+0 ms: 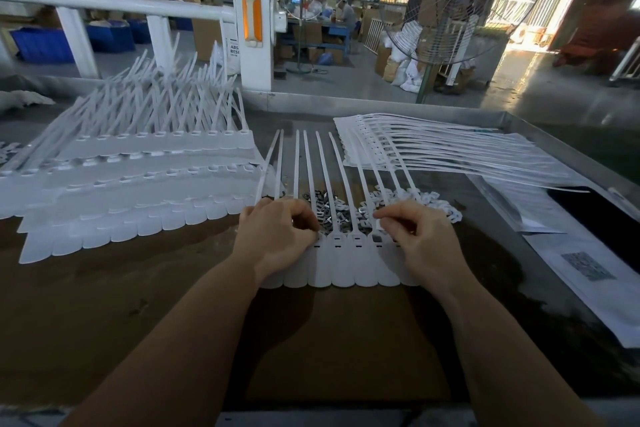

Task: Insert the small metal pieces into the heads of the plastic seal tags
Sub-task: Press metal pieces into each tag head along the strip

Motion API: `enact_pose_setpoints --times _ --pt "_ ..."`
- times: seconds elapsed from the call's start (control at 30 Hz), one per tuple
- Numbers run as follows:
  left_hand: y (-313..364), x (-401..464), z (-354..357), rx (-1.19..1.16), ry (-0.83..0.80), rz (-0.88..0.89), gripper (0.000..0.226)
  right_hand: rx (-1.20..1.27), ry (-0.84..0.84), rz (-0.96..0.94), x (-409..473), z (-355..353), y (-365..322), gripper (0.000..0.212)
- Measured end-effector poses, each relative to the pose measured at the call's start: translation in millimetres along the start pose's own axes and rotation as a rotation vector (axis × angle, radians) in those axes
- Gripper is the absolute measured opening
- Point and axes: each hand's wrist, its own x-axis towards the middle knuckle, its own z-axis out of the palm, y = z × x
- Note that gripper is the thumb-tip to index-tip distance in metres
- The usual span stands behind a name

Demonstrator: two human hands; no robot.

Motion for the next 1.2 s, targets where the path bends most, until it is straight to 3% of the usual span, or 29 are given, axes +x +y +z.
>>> enact_pose_setpoints --times 0.23,0.5,0.8,1.2 --pt "0.2 -1.8 0.4 0.006 0.010 0.006 0.021 -0.009 0.030 0.009 0.8 2.6 2.0 0.009" --pt "-0.5 -1.8 1.0 0.001 0.011 0.009 0.016 -0.046 0.016 -0.032 -1.1 3.5 2.2 0.019" --pt "-1.9 -1.8 1.8 0.004 0.010 0.010 0.019 -0.033 0.047 0.036 -0.9 3.3 1.3 0.006" --pt "-2.1 -1.7 2.6 0.001 0.017 0.008 0.020 -0.056 0.000 0.147 2.7 3.5 4.9 0.009"
